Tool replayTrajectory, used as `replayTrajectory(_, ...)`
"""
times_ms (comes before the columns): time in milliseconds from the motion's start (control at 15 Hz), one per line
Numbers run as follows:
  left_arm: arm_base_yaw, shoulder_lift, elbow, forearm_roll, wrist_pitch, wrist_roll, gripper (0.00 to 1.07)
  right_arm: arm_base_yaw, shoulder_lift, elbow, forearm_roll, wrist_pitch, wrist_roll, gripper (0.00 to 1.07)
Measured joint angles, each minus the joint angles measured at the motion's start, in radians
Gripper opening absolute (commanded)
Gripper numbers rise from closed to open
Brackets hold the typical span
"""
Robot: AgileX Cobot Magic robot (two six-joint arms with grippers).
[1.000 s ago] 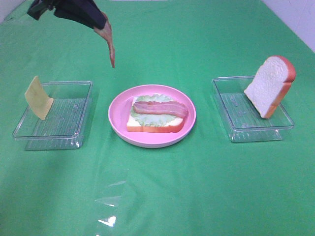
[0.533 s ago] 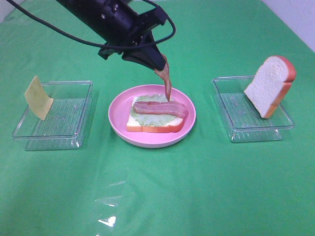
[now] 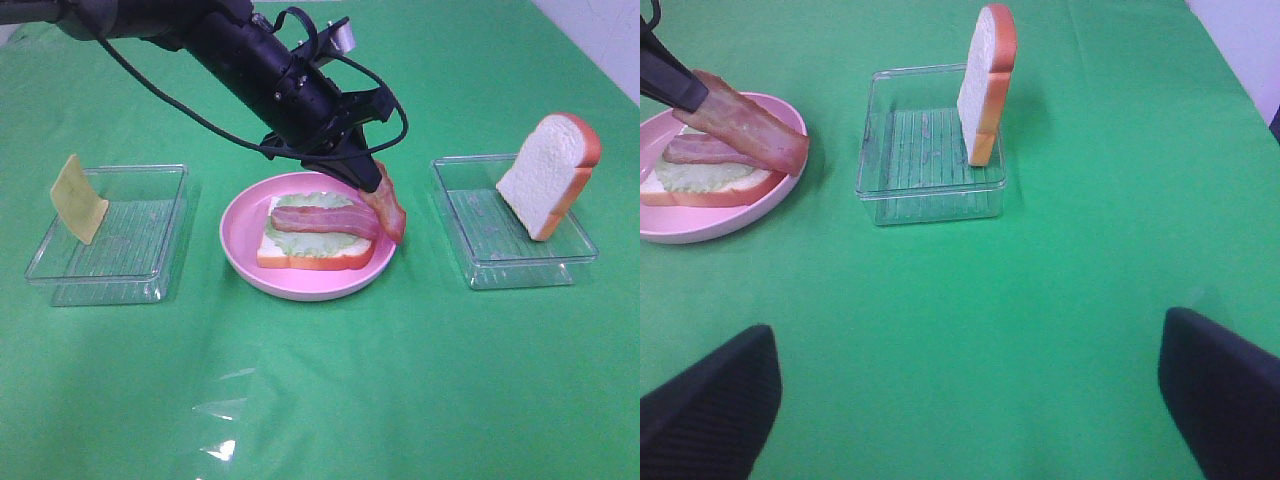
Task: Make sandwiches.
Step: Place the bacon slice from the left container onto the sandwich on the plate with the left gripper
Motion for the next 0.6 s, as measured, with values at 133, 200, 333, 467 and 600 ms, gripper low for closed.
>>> replayTrajectory(133,0.000,0.006,-0.006,0.080,0.009,-0.014,0.00,0.000,0.000,0.000,0.000,0.000,0.000,0.98)
replayTrajectory(200,0.000,0.006,-0.006,0.140,0.009,-0.030,0.00,0.000,0.000,0.000,0.000,0.000,0.000,0.98)
replayTrajectory(333,0.000,0.006,-0.006,0.233,0.011,-0.065,0.00,0.000,0.000,0.000,0.000,0.000,0.000,0.98)
replayTrajectory(467,0.000,0.006,-0.006,0.331,0.013,-0.117,0.00,0.000,0.000,0.000,0.000,0.000,0.000,0.98)
replayTrajectory(600,0.000,0.006,-0.006,0.386,0.012,-0.142,0.00,0.000,0.000,0.000,0.000,0.000,0.000,0.98)
